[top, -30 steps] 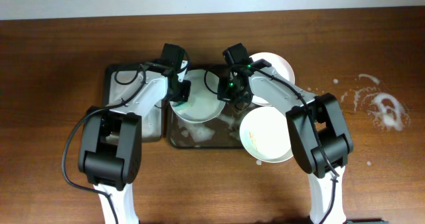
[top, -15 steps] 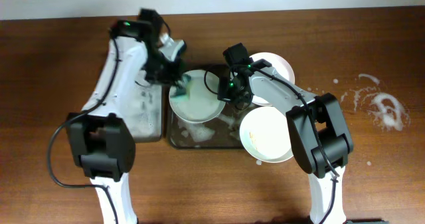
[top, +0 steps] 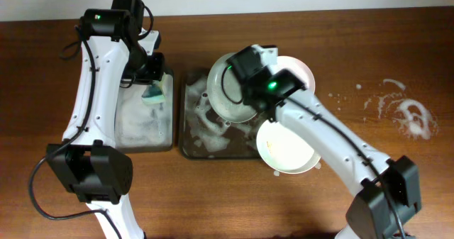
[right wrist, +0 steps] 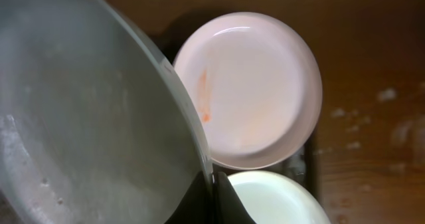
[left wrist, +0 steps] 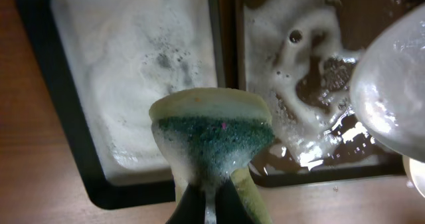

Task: Clean dirty plates on tray and stack at the side
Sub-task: 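Lift the pale green plate with the right gripper, move sponge left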

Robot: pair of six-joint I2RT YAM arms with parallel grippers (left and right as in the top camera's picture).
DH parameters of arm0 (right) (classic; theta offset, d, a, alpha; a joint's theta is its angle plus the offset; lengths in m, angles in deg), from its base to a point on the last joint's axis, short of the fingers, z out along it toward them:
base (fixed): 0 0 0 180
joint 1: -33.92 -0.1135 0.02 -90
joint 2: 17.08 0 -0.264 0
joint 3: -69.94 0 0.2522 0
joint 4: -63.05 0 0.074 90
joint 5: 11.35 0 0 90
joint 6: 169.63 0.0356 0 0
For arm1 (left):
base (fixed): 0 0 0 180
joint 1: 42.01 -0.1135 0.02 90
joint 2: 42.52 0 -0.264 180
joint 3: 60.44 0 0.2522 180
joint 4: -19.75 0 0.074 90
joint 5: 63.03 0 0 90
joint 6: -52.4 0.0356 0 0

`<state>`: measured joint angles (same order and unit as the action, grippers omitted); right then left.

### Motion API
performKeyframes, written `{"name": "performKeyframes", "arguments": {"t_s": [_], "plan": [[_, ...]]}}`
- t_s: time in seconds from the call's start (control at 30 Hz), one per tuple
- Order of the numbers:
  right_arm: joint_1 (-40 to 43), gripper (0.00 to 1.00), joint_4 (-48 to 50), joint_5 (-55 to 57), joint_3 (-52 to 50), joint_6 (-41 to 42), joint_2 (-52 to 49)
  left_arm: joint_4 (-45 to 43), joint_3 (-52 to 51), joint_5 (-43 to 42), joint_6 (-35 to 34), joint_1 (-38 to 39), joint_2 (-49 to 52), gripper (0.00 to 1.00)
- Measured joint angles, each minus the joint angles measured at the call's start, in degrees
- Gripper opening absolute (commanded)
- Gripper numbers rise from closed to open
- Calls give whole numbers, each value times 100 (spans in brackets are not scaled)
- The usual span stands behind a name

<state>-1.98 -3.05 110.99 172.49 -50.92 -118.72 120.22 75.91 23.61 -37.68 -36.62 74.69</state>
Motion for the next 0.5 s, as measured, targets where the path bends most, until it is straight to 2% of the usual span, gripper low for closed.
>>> {"name": "performKeyframes", "arguments": {"t_s": [0.1,0.2,0.5], "plan": [[-686,4,4,1440,0,229,-2,-238,-98,111,-66,0,0,1],[-1027,4,15,2323,-2,520,-2,-546,-455,195,-107,-35,-2,1],[-1071,4,920,4207,-953,649,-17,-999,-1213,195,-262,-546,0,1]]}}
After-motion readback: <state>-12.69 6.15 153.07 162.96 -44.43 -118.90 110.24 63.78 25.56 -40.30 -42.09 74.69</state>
